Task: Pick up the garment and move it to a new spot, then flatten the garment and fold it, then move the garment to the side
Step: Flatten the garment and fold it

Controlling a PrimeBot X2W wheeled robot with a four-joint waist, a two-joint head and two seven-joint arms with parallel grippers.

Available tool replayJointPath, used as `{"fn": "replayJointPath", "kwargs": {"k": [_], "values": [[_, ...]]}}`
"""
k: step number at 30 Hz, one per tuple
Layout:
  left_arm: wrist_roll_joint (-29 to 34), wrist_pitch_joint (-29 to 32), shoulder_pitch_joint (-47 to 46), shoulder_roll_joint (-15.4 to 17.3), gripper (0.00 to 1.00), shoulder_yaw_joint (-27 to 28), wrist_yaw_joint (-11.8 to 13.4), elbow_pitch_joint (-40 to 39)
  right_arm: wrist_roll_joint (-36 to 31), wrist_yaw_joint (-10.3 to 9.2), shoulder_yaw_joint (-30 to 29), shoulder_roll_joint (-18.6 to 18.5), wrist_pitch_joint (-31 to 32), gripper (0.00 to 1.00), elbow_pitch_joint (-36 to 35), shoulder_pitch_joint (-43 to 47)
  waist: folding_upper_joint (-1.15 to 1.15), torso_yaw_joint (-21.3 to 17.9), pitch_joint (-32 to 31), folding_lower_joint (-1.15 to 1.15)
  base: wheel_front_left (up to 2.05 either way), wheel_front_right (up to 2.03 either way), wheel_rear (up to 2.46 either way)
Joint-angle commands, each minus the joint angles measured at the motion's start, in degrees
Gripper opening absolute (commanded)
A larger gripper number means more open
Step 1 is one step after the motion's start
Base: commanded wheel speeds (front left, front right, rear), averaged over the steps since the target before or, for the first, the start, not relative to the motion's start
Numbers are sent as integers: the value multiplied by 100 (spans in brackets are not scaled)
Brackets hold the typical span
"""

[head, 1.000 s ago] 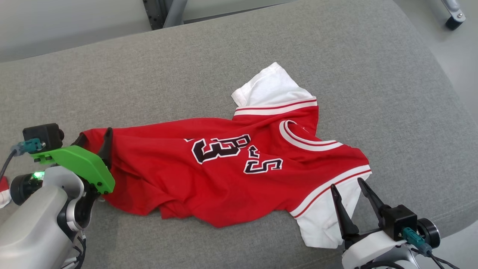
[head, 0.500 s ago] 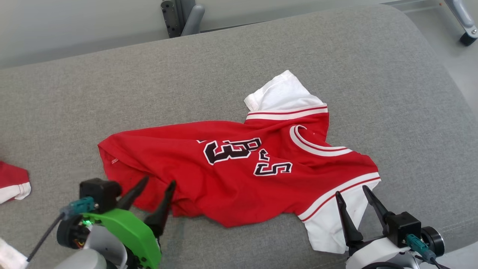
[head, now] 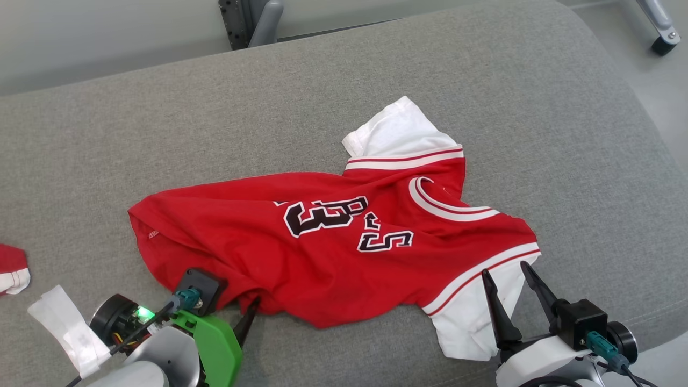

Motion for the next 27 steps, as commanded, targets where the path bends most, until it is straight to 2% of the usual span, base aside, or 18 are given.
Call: {"fn": "replayJointPath", "kwargs": {"k": [1, 2, 3, 4, 8, 10, 13, 15, 20, 21, 24, 27], "values": [[104, 45, -93, 68, 100, -28, 24, 57, 42, -6, -9, -15, -17, 100, 15, 33, 67, -21, 3, 0, 0, 0, 0], [143, 76, -123, 76, 93, -38, 45, 107, 51, -6, -4, -16, -17, 100, 18, 36, 67, -28, 4, 0, 0, 0, 0], [180, 104, -147, 81, 33, -64, 50, 148, 67, -6, 1, -17, -17, 100, 22, 42, 67, -35, 4, 0, 0, 0, 0], [177, 107, -153, 67, 0, -87, 7, 169, 78, -6, 4, -16, -17, 100, 29, 47, 67, -41, 4, 0, 0, 0, 0], [34, -105, -82, 0, 0, -5, -155, 258, 105, -6, -48, -17, -17, 100, 31, 52, 67, 7, -6, 0, 0, 0, 0], [-5, -169, -52, -9, 0, 25, -167, 272, 105, -6, -51, -16, -17, 100, 25, 56, 67, 36, -12, 0, 0, 0, 0], [-324, -655, 121, -76, 0, 390, -84, 177, 79, -6, -70, -18, -17, 100, 39, 54, 67, 113, -41, 0, 0, 0, 0], [-828, -1125, 392, -131, 0, 836, -53, -49, 61, -6, -96, -17, -17, 100, 39, 58, 67, 160, -65, 0, 0, 0, 0], [-2144, -2122, 1419, -5, 0, 1858, -119, -526, 18, -6, -118, -18, -17, 100, 22, 121, 67, 255, -115, 0, 0, 0, 0], [-2482, -2307, 1679, -59, 0, 2070, -193, -571, 9, -6, -115, -17, -17, 100, 21, 129, 67, 267, -122, 0, 0, 0, 0], [-3313, -2591, 2375, -224, 0, 2698, -649, -617, 2, -6, -144, -18, -17, 100, 34, 163, 67, 340, -148, 0, 0, 0, 0], [-3255, -2660, 2594, -193, 0, 2822, -944, -718, -52, -6, -143, -19, -17, 100, 86, 211, 67, 446, -197, 0, 0, 0, 0]]}}
